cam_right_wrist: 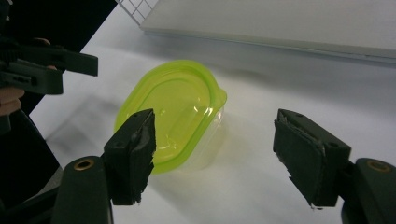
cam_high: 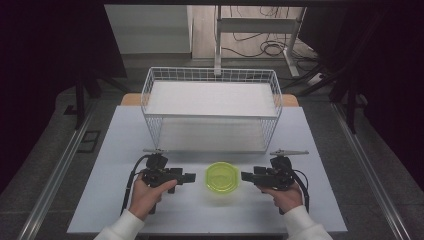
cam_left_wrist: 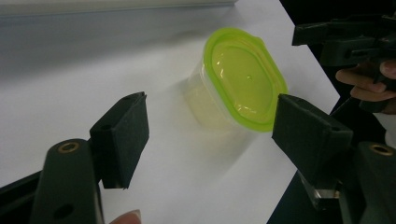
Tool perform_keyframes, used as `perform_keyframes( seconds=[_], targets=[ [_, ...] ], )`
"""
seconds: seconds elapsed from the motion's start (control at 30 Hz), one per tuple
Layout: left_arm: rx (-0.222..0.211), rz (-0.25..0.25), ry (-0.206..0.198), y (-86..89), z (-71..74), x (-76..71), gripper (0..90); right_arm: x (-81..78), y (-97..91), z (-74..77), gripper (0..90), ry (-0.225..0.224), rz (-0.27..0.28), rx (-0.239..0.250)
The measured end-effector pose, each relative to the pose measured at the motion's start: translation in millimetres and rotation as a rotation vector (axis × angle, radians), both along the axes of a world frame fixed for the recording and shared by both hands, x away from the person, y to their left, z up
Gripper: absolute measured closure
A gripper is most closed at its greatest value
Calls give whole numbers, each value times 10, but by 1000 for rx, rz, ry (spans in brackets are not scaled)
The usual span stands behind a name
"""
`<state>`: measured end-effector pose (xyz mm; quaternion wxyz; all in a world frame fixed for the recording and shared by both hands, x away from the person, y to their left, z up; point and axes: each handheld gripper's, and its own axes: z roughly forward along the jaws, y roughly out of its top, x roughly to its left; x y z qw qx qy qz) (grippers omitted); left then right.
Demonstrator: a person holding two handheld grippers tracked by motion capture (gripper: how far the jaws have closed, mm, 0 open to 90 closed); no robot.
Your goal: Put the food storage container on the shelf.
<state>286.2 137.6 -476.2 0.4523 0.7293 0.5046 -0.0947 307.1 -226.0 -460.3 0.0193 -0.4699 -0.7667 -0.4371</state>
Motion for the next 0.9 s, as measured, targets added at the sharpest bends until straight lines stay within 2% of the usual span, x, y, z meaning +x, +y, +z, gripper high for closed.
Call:
perform_keyframes(
  seconds=[0.03, 0.13, 0.2, 0.33, 0.47, 0.6, 0.73, 0.9],
  targets=[
    [-20, -1, 10, -18, -18, 24, 276, 26, 12, -10, 310, 3, 1, 4],
    [-39, 4, 27, -43, -50, 82, 281, 78, 23, -34, 346, 14, -21, 22],
    [-45, 7, 39, -53, -74, 117, 290, 139, 29, -69, 372, 42, -35, 50],
    [-58, 8, 69, -68, -141, 169, 307, 170, 60, -106, 389, 73, -24, 69],
    [-65, -9, 84, -116, -194, 189, 328, 178, 98, -169, 407, 106, -12, 68],
    [-109, -37, 118, -191, -239, 207, 366, 182, 112, -236, 446, 139, -7, 81],
    [-121, -43, 135, -227, -286, 240, 410, 180, 153, -283, 505, 166, -2, 107],
    [-127, -48, 166, -261, -334, 244, 446, 172, 150, -334, 546, 189, -3, 106]
  ],
)
